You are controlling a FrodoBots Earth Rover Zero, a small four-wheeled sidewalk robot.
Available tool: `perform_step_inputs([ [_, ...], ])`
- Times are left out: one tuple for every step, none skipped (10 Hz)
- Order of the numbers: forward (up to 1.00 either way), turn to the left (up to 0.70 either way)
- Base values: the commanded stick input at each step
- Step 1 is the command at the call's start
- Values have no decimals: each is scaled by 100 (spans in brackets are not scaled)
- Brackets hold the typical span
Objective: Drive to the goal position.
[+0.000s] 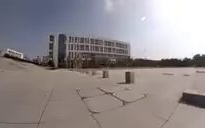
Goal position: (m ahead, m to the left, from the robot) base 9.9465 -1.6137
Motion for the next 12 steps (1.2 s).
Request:
perform_step_inputs([
  [70,-32],
  [70,-32],
  [70,-32],
  [70,-32],
  [70,-33],
  [70,-32],
  [70,-23],
  [70,-1],
  [70,0],
  [70,0],
  [70,0],
  [70,0],
])
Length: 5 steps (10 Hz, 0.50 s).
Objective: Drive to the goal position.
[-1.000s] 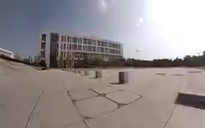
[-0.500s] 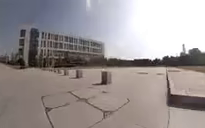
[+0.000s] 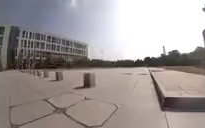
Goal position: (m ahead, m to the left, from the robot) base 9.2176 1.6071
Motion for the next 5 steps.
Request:
perform_step_inputs([
  [70,0],
  [70,0],
  [70,0],
  [70,0],
  [70,0],
])
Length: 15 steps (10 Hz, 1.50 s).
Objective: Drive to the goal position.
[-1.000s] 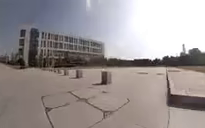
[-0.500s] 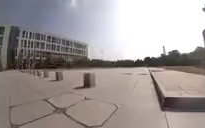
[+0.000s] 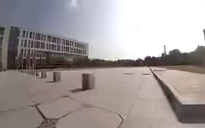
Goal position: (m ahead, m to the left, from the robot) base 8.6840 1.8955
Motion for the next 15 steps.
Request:
perform_step_inputs([
  [70,0],
  [70,0],
  [70,0],
  [70,0],
  [70,0],
  [70,0],
  [70,0],
  [70,0],
  [70,0],
  [70,0],
  [70,0],
  [70,0],
  [70,0],
  [70,0],
  [70,0],
])
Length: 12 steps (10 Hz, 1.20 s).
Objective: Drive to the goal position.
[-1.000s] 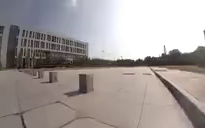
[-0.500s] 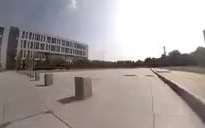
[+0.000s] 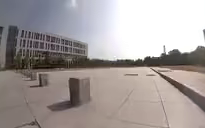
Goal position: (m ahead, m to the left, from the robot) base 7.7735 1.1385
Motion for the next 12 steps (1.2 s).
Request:
perform_step_inputs([
  [70,0],
  [70,0],
  [70,0],
  [70,0],
  [70,0],
  [70,0],
  [70,0],
  [70,0],
  [70,0],
  [70,0],
  [70,0],
  [70,0],
])
